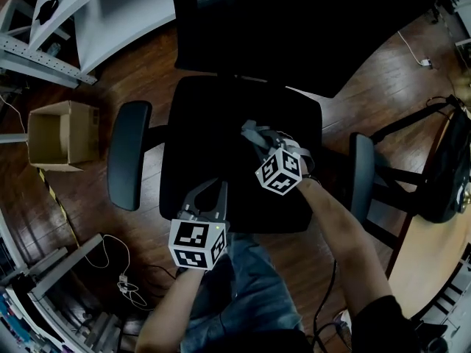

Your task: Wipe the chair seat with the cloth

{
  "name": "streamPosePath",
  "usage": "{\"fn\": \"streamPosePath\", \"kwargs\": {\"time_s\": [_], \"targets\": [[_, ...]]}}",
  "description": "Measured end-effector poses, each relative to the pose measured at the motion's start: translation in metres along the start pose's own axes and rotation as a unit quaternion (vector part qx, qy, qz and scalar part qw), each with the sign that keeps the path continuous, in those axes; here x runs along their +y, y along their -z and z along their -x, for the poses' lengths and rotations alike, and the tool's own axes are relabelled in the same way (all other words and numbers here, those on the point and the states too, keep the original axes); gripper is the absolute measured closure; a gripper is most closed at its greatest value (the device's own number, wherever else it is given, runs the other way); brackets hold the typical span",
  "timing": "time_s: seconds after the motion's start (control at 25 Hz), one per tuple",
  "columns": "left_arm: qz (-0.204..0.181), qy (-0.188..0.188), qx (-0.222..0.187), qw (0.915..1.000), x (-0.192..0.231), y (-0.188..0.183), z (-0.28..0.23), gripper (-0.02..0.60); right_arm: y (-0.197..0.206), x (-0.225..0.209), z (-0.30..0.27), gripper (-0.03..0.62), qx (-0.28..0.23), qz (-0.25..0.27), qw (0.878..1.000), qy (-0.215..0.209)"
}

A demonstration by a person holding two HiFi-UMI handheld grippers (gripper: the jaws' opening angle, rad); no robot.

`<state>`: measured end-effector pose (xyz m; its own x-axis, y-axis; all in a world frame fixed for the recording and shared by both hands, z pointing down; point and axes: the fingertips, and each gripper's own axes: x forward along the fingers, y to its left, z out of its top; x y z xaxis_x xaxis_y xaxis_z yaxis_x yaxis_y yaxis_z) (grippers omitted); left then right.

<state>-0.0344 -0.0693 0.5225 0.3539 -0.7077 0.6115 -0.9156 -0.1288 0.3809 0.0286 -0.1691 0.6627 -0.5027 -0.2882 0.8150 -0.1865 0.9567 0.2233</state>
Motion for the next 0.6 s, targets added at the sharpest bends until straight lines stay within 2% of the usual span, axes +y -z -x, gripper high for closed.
{"fn": "streamPosePath", "kwargs": {"time_s": [0.6], "targets": [[-0.038,0.019,0.004,0.9991,-0.026,0.067,0.075,0.584,0.004,0.145,0.061,0.582,-0.024,-0.013,1.0,-0.002]]}}
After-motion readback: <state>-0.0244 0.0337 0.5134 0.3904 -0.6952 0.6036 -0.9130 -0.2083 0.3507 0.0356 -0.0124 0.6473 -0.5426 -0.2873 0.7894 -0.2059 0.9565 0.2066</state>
